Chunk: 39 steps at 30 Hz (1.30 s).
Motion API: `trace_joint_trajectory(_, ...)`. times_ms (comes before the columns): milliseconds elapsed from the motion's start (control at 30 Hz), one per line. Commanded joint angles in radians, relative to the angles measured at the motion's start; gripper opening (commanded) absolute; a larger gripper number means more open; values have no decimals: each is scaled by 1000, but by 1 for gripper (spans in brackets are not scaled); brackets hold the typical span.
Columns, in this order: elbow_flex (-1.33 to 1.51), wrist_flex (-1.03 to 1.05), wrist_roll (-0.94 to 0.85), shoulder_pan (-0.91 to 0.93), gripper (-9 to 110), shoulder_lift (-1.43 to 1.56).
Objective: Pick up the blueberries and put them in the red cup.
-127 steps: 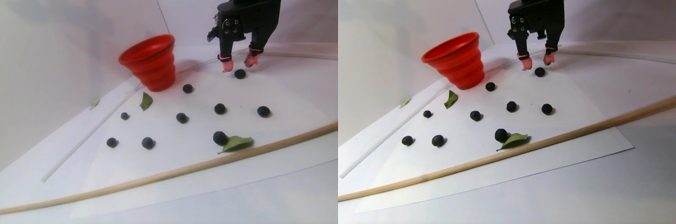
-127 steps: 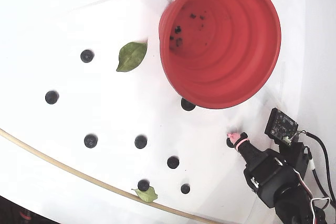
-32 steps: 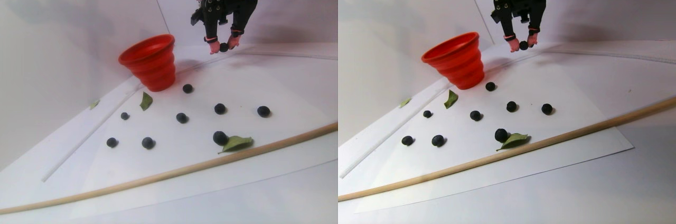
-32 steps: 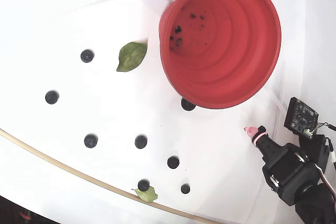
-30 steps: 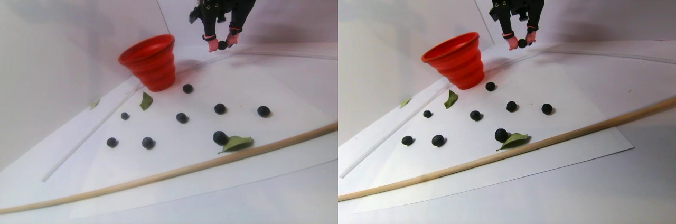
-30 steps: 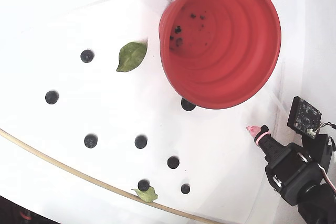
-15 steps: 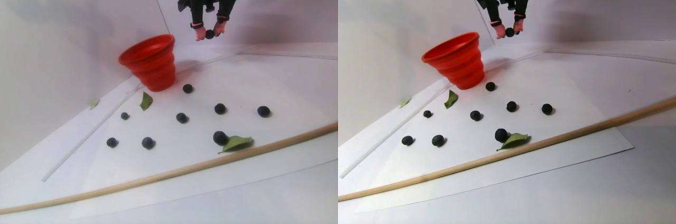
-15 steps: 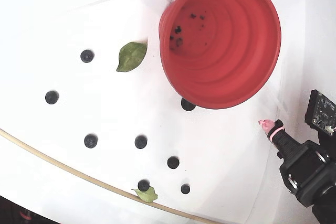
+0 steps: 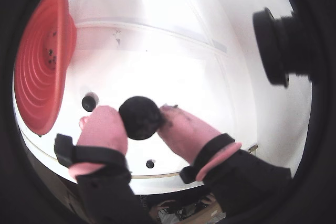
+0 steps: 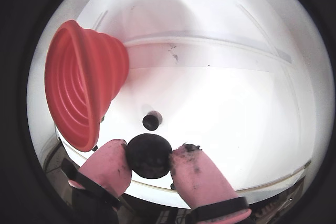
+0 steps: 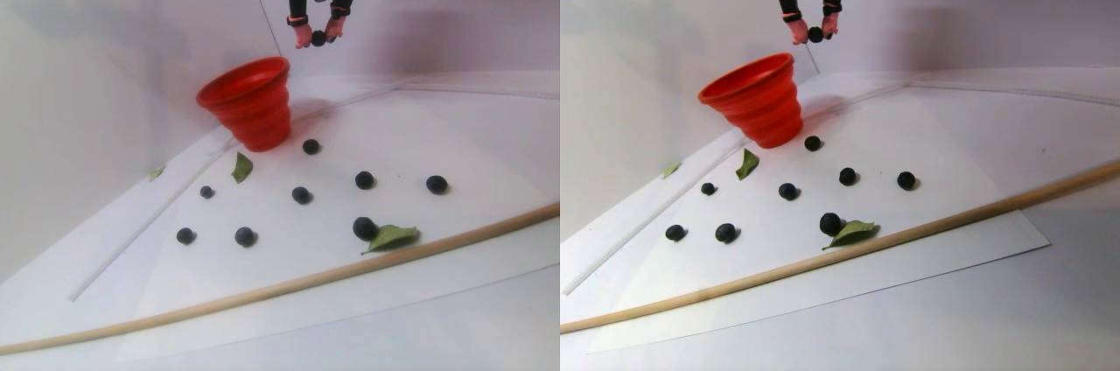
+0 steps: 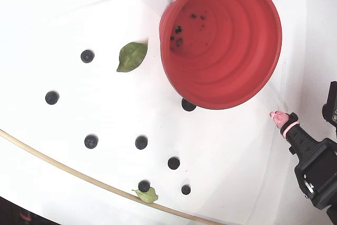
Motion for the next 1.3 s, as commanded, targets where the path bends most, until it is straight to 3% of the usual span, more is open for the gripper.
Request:
trace_joint_trajectory(0, -20, 14, 6, -58, 13, 132)
trace_joint_trajectory(1267, 35, -92, -49, -293, 13, 95)
